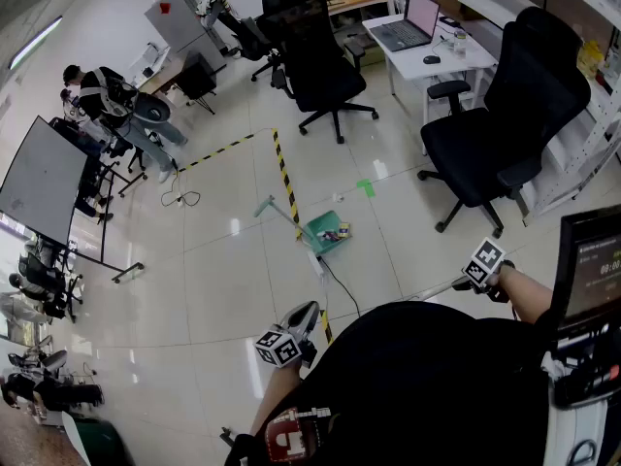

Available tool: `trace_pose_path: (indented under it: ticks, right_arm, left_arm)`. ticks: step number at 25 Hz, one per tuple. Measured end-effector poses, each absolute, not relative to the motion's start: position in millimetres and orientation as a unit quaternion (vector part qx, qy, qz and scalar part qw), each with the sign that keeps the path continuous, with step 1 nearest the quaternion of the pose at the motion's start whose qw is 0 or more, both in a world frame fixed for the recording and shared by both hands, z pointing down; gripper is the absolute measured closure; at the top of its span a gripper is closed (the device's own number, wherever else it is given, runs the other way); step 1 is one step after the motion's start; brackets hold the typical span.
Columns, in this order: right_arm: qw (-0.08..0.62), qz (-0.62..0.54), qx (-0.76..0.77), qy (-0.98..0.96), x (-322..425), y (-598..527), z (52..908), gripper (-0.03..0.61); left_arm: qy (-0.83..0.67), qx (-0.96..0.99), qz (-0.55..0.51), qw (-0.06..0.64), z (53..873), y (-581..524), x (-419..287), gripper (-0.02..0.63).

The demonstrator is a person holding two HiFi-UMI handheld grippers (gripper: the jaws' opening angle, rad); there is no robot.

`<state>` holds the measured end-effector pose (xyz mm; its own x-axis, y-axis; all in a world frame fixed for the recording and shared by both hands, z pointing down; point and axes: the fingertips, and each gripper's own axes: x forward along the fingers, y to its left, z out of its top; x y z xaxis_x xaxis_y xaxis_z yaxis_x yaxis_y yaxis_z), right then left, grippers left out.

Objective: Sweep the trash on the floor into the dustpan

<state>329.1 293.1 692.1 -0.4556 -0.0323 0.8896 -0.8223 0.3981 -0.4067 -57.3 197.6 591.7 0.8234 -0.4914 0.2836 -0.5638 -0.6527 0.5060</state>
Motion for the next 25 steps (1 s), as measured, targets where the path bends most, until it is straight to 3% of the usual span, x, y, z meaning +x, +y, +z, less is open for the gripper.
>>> trace_pose_path:
  ticks: [14,25]
  right_arm:
    - [0.434,0.428,0.297,-0.735,357.0,223.1,667.3,0.34]
    - [0.48,0.395,0.332,-0.709,254.6,68.3,625.8,0.342]
  left_arm:
    - [-0.275,0.91,0.058,0.305,606.0,181.3,-27.5,0.614]
    - [-0.193,0.928,0.048,0.315,636.6,20.3,-124.9,0.614]
